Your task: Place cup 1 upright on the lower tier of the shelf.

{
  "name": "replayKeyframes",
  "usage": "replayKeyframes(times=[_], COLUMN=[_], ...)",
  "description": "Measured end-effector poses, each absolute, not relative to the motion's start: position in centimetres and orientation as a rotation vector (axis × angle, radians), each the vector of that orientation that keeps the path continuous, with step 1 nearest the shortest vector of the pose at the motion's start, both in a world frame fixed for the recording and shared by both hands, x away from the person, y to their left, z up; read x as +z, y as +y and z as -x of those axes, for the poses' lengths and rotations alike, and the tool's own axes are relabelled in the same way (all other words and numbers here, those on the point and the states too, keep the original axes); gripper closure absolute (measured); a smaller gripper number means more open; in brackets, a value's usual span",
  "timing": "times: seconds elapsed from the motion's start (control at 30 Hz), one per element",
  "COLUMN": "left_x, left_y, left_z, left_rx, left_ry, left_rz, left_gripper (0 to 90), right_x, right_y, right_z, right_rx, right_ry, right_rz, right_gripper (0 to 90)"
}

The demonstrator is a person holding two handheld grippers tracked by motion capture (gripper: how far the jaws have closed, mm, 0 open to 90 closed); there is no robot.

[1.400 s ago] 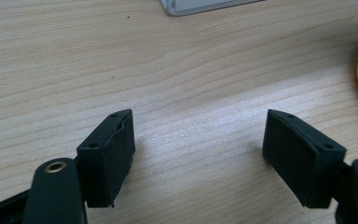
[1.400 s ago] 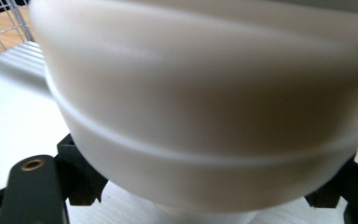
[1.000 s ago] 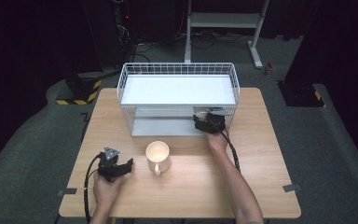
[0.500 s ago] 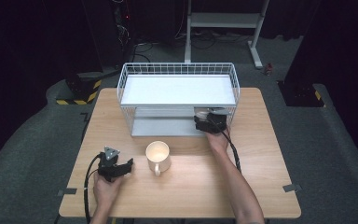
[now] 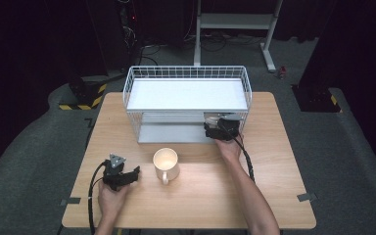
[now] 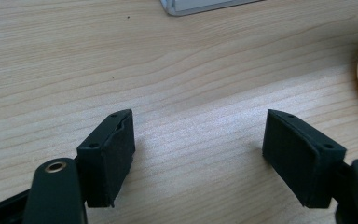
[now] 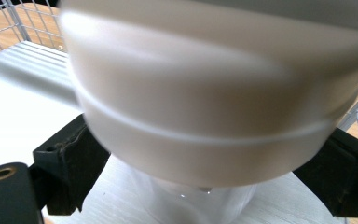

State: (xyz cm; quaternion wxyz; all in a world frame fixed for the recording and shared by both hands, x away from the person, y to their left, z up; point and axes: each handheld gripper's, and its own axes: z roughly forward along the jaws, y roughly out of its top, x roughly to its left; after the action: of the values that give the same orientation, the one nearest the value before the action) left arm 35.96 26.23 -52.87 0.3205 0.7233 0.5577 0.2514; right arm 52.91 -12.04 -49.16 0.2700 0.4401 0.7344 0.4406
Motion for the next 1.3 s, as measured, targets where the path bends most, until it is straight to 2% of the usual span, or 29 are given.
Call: replayKeyframes(times=[1.3], left_x=[-52.9], left_y=[26.2], left_z=[-36.0], left_rx=[0.660], left_ry=[1.466], left_rz=[-1.899], left_gripper=[25.5], right_x=[-48.2], right_y=[-12.6], right_z=[-50.8], right_rx=[1.200], right_ry=[1.988], right_rz=[-1.206], right_gripper=[8.9])
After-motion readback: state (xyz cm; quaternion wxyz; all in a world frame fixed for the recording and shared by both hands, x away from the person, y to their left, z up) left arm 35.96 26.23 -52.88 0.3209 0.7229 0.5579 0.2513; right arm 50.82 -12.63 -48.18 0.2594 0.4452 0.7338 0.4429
